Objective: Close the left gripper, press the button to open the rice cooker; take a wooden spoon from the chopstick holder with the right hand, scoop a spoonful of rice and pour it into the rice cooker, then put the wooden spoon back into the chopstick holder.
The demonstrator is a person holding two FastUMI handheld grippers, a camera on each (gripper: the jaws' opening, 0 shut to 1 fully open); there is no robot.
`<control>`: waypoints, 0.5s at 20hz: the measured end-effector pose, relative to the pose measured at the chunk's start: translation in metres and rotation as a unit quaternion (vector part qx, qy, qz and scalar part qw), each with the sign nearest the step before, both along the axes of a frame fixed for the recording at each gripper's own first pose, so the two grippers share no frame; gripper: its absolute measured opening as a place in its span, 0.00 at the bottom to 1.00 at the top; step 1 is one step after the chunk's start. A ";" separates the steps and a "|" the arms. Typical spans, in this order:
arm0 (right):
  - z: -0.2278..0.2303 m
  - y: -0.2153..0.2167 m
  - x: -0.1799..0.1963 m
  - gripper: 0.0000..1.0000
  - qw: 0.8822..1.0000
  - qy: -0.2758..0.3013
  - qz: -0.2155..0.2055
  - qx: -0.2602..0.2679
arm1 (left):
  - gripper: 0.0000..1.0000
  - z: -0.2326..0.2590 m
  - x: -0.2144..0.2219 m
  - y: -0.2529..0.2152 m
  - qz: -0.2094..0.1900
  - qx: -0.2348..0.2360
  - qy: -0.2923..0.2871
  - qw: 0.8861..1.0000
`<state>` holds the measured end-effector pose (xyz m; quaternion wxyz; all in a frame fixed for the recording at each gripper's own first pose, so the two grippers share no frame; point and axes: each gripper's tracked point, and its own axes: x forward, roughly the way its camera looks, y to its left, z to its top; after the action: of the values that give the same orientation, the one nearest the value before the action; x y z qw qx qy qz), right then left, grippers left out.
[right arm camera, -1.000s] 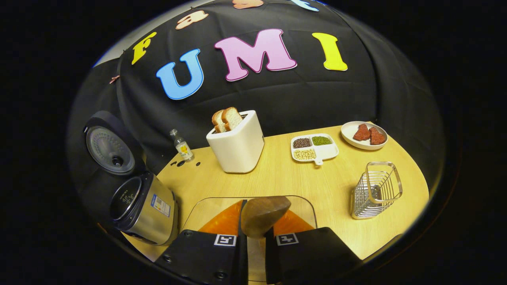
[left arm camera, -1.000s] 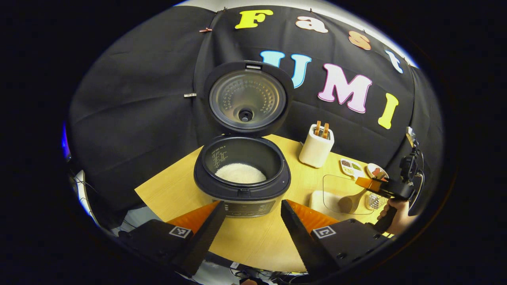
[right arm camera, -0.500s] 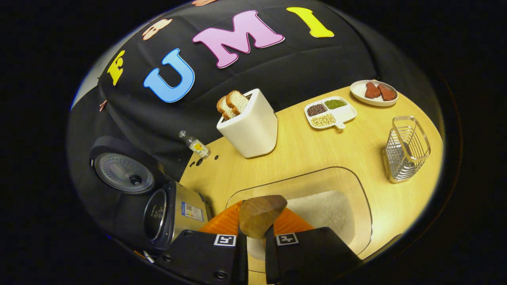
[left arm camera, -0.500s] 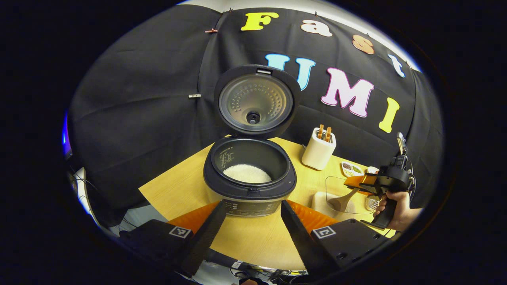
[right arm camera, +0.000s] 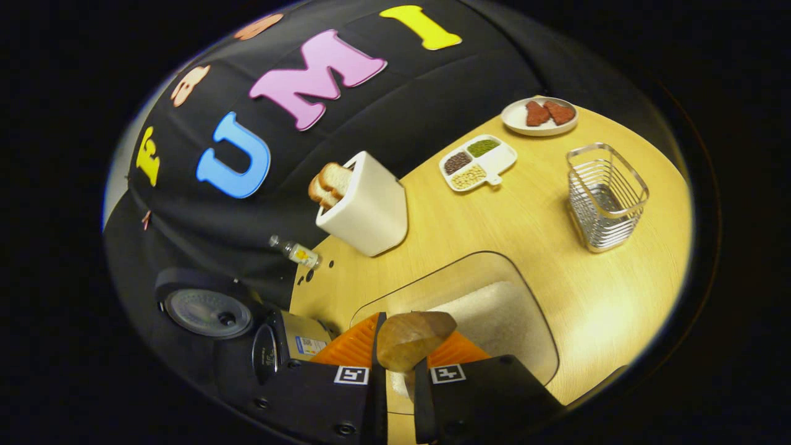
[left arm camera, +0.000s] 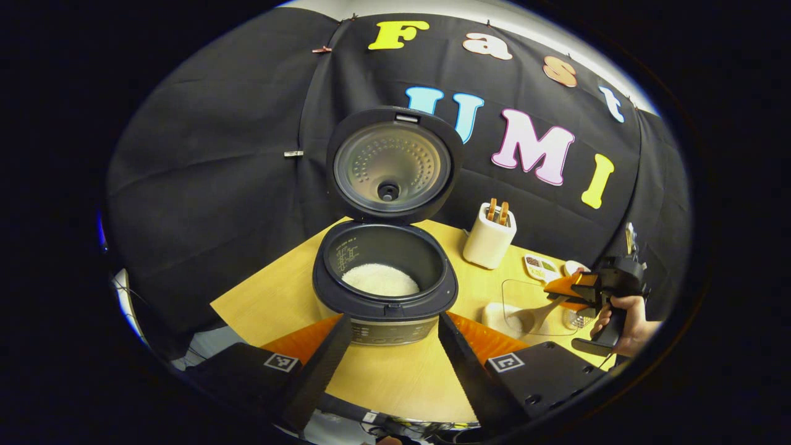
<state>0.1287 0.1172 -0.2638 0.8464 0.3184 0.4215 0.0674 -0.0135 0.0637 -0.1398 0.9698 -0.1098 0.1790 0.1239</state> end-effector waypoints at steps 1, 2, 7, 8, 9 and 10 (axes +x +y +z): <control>0.001 -0.008 0.000 0.22 1.000 0.004 -0.016 0.008 | 0.95 0.002 0.002 0.000 -0.002 -0.002 -0.003 1.000; 0.004 -0.016 0.001 0.22 0.999 0.006 -0.032 0.012 | 0.95 0.002 0.003 0.000 -0.004 -0.001 -0.004 1.000; 0.019 -0.043 0.004 0.22 0.996 0.000 -0.085 0.032 | 0.95 0.011 0.008 0.003 -0.032 0.007 -0.012 0.999; 0.023 -0.047 0.004 0.22 0.994 0.001 -0.097 0.040 | 0.95 0.010 0.009 0.005 -0.038 0.007 -0.013 0.999; 0.026 -0.051 0.004 0.21 0.993 0.004 -0.110 0.050 | 0.95 0.010 0.010 0.007 -0.044 0.007 -0.014 0.999; 0.029 -0.053 0.005 0.22 0.990 0.008 -0.124 0.060 | 0.95 0.009 0.011 0.009 -0.050 0.006 -0.012 0.999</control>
<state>0.1336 0.0643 -0.2349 0.8243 0.4186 0.3809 -0.0153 -0.0022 0.0728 -0.1310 0.9776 -0.0962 0.1715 0.0752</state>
